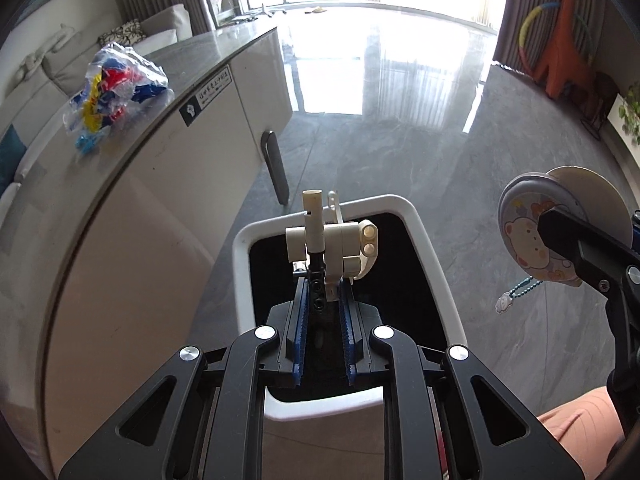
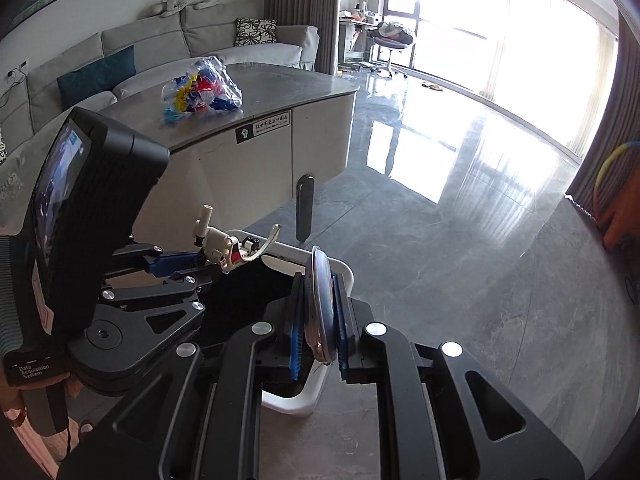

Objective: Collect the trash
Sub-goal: 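Carry the toy over the bin and open the left gripper, then open the right gripper over the bin to drop the round lid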

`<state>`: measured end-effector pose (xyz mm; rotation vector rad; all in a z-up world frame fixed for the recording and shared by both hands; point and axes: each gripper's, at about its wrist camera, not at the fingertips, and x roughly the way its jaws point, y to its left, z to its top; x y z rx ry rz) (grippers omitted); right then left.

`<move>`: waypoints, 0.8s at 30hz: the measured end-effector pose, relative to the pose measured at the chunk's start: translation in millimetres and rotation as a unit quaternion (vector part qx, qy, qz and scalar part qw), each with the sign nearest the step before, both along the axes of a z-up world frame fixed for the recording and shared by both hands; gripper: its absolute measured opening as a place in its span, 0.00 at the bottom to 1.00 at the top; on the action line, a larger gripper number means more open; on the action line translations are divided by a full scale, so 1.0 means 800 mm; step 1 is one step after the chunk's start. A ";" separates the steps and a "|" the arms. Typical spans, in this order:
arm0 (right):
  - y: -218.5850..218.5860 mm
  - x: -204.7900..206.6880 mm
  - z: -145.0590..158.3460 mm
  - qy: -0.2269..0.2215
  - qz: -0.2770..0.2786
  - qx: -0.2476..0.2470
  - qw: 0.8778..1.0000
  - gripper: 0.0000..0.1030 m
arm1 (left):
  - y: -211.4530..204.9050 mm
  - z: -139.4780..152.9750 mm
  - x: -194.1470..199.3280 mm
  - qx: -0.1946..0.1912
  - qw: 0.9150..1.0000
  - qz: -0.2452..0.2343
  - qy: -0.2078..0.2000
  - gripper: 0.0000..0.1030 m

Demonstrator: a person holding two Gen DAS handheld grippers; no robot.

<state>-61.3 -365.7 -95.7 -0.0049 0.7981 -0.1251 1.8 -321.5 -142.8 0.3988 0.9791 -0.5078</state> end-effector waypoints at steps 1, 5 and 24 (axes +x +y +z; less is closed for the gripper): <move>-0.002 0.000 -0.001 0.001 -0.001 0.001 1.000 0.14 | -0.002 -0.003 0.004 0.005 1.000 -0.002 0.003 0.17; -0.006 0.004 -0.003 0.002 -0.003 0.005 1.000 0.14 | -0.008 -0.008 0.008 0.015 1.000 -0.011 0.002 0.50; 0.013 0.022 -0.005 0.003 0.017 0.011 1.000 0.14 | 0.051 0.037 0.030 0.020 0.993 0.057 -0.100 0.97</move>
